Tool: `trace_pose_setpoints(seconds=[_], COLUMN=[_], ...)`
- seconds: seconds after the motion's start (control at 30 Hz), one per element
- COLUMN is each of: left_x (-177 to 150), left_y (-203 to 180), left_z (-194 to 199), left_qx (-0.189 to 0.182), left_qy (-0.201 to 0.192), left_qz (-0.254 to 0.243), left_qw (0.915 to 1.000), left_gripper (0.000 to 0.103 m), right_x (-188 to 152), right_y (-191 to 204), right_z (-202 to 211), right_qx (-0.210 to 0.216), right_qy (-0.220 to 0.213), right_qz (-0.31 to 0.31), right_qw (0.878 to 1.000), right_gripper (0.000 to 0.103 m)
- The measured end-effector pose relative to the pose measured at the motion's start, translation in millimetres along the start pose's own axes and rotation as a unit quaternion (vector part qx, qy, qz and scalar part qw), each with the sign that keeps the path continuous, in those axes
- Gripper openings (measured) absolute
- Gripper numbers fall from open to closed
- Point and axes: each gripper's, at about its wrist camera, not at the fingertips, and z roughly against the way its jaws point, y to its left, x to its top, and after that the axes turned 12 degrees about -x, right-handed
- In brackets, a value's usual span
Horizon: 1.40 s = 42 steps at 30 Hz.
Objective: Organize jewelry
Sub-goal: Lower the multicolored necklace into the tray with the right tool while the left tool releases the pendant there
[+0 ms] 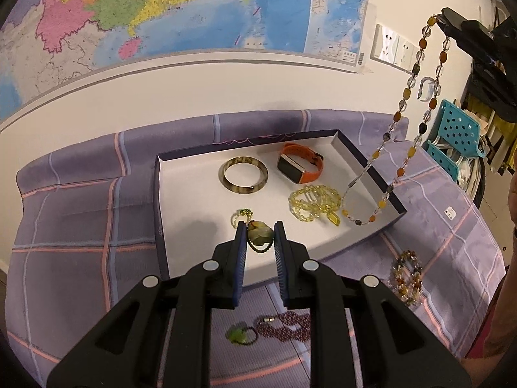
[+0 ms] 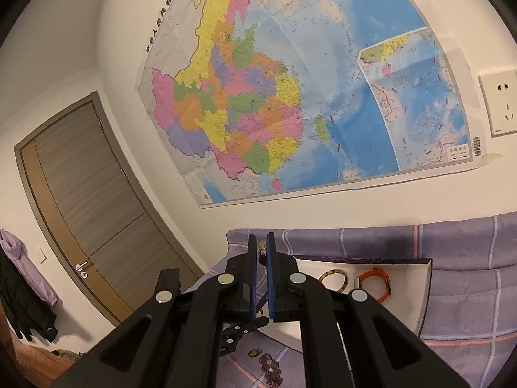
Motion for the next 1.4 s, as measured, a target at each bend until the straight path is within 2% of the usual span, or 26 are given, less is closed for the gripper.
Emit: trace_pose_setpoints(seconds=[0.47, 0.8, 1.07, 1.4], left_x=[3.2, -5.5, -5.1, -0.8], left_y=[18.1, 29.5, 30.8, 25.6], left_z=[-51.4, -78.5, -84.5, -89.3], left_qx=[0.005, 0.013, 0.017, 0.022], left_qy=[0.045, 0.078, 0.085, 0.086], left_qz=[0.020, 0.033, 0.036, 0.030], left_qw=[0.9988, 0.9963, 0.9956, 0.9956], left_gripper=[0.017, 0.017, 0.017, 0.019], right_x=[-6.6, -20.1, -37.3, -63.0], right_y=[-24.5, -45.2, -59.1, -68.4], right_z=[-40.7, -61.9, -79.3, -98.1], right_qx=[-0.005, -0.035, -0.060, -0.070], right_qy=[0.038, 0.070, 0.099, 0.145], right_qz=[-0.017, -0.017, -0.014, -0.019], right_qw=[0.999, 0.997, 0.993, 0.987], right_gripper=[0.004, 0.004, 0.004, 0.004])
